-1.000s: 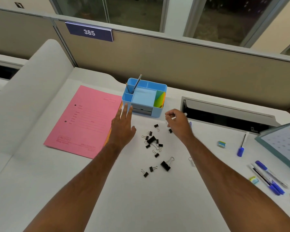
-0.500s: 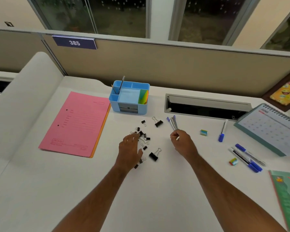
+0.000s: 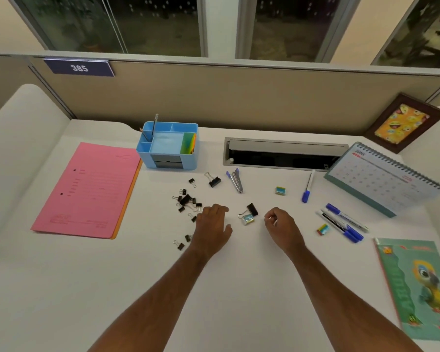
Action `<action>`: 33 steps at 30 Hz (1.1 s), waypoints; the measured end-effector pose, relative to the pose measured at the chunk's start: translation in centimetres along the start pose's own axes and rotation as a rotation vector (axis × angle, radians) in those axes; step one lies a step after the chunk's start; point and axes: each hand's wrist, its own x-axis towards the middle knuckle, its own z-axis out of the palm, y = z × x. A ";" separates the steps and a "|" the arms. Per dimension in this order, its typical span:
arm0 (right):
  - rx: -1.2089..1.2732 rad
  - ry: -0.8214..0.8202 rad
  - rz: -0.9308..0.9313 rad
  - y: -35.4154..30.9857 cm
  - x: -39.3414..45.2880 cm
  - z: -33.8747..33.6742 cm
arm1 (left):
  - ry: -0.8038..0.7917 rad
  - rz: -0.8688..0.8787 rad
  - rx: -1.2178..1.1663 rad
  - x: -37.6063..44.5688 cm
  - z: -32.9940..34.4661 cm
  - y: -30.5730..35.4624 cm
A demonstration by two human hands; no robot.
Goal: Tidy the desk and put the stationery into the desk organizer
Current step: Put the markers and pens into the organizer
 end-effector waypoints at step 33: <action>-0.278 0.180 -0.001 16.3 -1.7 -13.0 | -0.127 0.314 0.039 8.5 7.7 19.3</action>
